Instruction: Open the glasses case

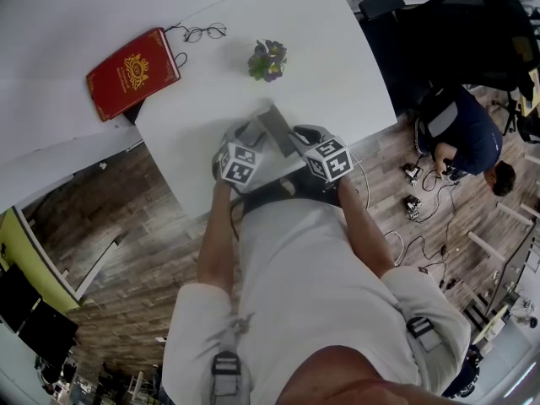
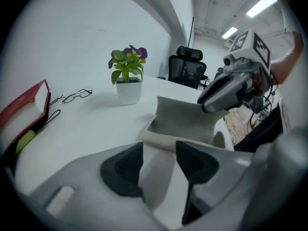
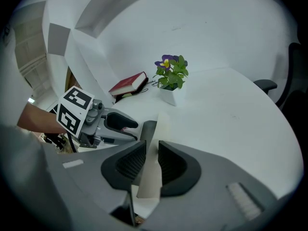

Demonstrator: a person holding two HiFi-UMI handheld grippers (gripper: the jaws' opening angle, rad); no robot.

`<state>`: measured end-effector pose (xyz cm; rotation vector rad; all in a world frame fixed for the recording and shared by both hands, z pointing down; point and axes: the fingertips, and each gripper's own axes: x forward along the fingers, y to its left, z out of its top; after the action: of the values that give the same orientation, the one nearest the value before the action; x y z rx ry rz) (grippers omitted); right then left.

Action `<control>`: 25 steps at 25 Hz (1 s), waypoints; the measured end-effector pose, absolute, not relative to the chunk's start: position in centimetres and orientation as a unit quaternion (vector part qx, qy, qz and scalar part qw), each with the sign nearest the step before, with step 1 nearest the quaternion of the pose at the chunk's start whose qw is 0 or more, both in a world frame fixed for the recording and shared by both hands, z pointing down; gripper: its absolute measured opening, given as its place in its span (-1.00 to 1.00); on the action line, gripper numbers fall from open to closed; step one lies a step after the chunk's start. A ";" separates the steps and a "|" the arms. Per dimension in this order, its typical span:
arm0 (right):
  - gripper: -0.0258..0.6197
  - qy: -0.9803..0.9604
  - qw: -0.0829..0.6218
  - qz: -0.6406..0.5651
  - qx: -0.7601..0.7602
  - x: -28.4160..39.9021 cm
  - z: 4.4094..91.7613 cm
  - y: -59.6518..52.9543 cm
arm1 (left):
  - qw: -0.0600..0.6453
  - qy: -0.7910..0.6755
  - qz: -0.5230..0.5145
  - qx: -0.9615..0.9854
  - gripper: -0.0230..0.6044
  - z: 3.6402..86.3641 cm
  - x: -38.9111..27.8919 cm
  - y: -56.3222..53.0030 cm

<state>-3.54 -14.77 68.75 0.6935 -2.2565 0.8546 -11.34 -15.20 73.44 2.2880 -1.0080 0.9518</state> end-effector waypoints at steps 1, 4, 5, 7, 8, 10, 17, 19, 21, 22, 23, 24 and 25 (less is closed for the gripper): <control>-0.67 -0.854 0.310 0.324 0.263 -3.5 68.8 -14.8 | 0.230 -0.367 0.346 0.832 -0.24 73.4 -11.4 -15.2; -0.69 -0.853 0.310 0.325 0.266 -3.3 68.8 -14.9 | 0.229 -0.368 0.347 0.832 -0.24 73.2 -11.4 -15.3; -0.69 -0.853 0.310 0.325 0.267 -3.3 68.7 -14.9 | 0.229 -0.368 0.346 0.832 -0.24 73.2 -11.4 -15.3; -0.70 -0.852 0.310 0.325 0.268 -3.2 68.7 -15.0 | 0.230 -0.368 0.347 0.831 -0.24 73.2 -11.4 -15.3; -0.70 -0.852 0.310 0.326 0.268 -3.1 68.7 -15.0 | 0.231 -0.368 0.347 0.831 -0.24 73.3 -11.4 -15.2; -0.71 -0.851 0.311 0.325 0.270 -3.0 68.8 -15.0 | 0.231 -0.368 0.347 0.831 -0.24 73.2 -11.4 -15.3; -0.72 -0.848 0.312 0.326 0.277 -2.5 69.0 -15.2 | 0.235 -0.370 0.350 0.828 -0.24 73.2 -11.4 -15.2; -0.72 -0.848 0.312 0.326 0.279 -2.4 69.0 -15.2 | 0.233 -0.368 0.350 0.829 -0.24 73.1 -11.4 -15.3; -0.72 -0.847 0.312 0.326 0.282 -2.3 69.0 -15.3 | 0.230 -0.371 0.349 0.829 -0.24 73.0 -11.4 -15.4; -0.72 -0.846 0.312 0.326 0.283 -2.2 69.0 -15.3 | 0.230 -0.372 0.350 0.828 -0.24 73.0 -11.4 -15.3; -0.72 -0.846 0.312 0.326 0.284 -2.2 69.0 -15.4 | 0.231 -0.372 0.351 0.828 -0.24 72.9 -11.4 -15.3; -0.72 -0.846 0.312 0.326 0.286 -2.1 69.0 -15.4 | 0.232 -0.372 0.352 0.827 -0.24 72.9 -11.4 -15.2; -0.72 -0.845 0.312 0.326 0.287 -2.0 69.0 -15.4 | 0.231 -0.372 0.352 0.827 -0.24 73.0 -11.4 -15.2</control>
<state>-1.97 -15.41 69.01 0.7577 -2.2303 0.8604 -11.41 -15.20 73.00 2.2737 -1.0240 0.9670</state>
